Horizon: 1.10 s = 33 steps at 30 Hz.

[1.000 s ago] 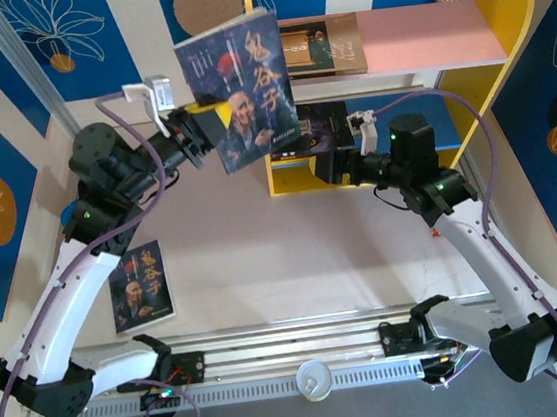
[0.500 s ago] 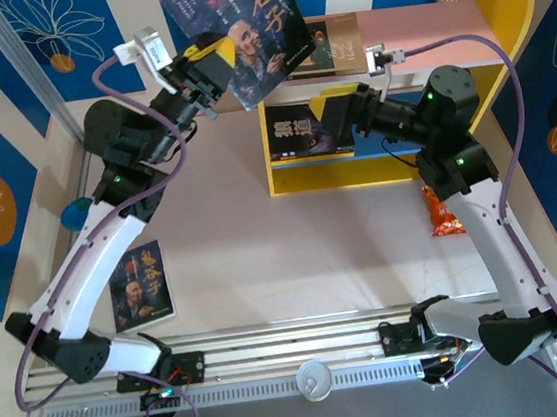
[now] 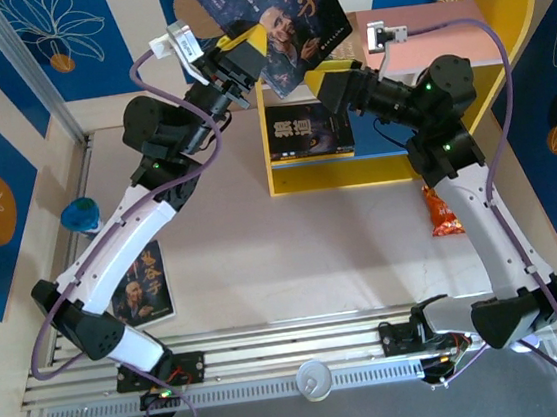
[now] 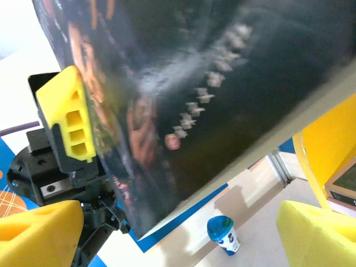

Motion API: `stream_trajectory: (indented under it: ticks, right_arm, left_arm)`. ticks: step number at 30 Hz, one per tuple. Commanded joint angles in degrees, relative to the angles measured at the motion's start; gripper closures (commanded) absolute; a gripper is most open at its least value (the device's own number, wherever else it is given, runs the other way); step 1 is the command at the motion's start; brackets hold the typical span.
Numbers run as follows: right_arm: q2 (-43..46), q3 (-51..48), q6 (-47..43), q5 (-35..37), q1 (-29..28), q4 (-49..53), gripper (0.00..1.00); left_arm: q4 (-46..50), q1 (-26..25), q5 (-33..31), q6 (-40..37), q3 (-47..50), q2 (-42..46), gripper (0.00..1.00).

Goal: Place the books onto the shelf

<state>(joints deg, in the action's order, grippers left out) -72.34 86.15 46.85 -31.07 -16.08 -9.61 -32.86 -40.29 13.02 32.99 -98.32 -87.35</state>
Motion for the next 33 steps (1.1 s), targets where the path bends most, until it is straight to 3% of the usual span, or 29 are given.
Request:
stream_trajectory:
  ticks: [1,15,22,25,30,33]
  right_arm:
    - [-0.6,2.0,2.6,0.5,0.3,-5.4,0.1]
    - [-3.9,1.4,9.8,1.2,0.0,-19.0,0.15]
    - [-5.0,1.2,10.8,1.1,-0.3,-22.3,0.24]
    - [-5.2,1.1,11.2,1.0,-0.4,-23.4,0.36]
    - [-5.2,0.9,11.4,1.0,-0.4,-24.1,0.67]
    - [-4.7,0.6,11.2,0.9,-0.3,-24.3,0.79]
  left_arm:
    - [-9.7,-0.7,-2.0,2.3,-1.8,0.8,1.0]
    - [-14.8,-1.0,-3.0,7.5,0.2,-0.7,1.0]
    - [-17.5,-0.9,-3.4,10.4,0.6,-2.4,1.0]
    - [-17.8,-0.9,-3.5,11.1,0.3,-3.1,1.0]
    - [-18.1,-1.0,-3.8,11.8,0.4,-4.0,1.0]
    - [-18.0,-1.0,-3.7,11.9,0.5,-4.4,1.0]
